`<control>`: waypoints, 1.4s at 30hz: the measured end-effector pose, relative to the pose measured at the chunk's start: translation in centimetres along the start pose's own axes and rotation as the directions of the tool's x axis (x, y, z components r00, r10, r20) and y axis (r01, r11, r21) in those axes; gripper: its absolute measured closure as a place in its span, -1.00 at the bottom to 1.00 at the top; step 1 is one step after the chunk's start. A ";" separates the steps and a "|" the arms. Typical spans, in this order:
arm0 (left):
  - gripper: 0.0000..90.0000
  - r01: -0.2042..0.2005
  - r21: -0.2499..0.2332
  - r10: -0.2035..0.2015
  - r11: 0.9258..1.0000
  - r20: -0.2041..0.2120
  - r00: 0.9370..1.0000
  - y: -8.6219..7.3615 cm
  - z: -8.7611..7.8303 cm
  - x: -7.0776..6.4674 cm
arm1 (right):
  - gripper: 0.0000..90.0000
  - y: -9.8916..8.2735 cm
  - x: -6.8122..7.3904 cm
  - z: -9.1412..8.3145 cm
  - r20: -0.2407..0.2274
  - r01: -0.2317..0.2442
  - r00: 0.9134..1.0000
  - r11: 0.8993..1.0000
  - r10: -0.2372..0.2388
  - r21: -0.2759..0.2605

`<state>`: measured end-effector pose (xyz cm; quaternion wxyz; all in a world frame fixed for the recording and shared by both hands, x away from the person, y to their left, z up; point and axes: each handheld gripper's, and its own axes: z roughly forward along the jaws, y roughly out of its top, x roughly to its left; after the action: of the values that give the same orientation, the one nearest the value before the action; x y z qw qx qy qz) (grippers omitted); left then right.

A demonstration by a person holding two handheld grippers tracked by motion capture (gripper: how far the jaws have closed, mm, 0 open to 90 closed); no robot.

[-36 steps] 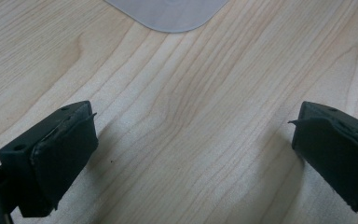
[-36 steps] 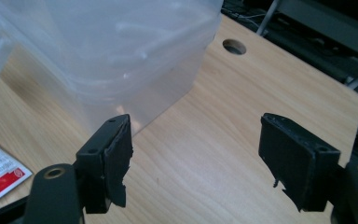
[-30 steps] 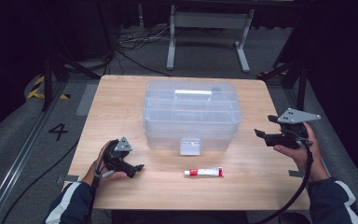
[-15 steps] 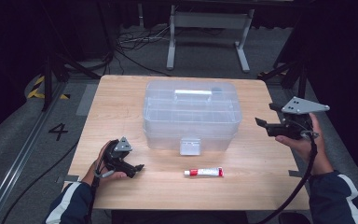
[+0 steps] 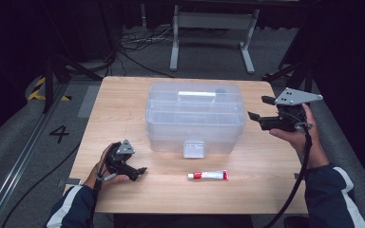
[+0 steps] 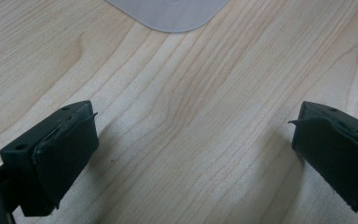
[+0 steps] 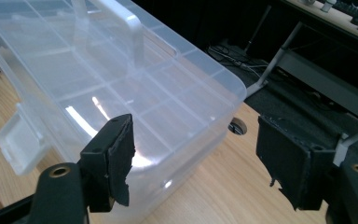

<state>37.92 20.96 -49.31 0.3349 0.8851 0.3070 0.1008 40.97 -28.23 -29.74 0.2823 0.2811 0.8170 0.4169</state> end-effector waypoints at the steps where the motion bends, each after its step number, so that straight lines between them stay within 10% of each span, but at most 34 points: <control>1: -0.99 0.000 0.000 0.000 1.000 0.000 1.000 0.0 0.0 0.0 | -0.37 0.2 0.1 0.2 -0.007 -0.002 1.000 1.000 0.002 -0.004; 24: -0.99 0.000 0.000 0.000 1.000 0.002 1.000 0.0 0.0 0.0 | -0.35 4.0 2.4 5.4 -0.138 0.058 0.989 0.998 -0.058 -0.003; 42: -0.99 0.001 0.001 -0.001 1.000 0.002 1.000 0.0 0.0 0.0 | 0.19 6.0 3.3 9.3 -0.159 0.102 0.983 0.993 -0.091 0.064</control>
<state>37.91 20.96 -49.32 0.3348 0.8853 0.3070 0.0994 46.49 -18.11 -30.06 0.2272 0.2176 0.8636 0.3940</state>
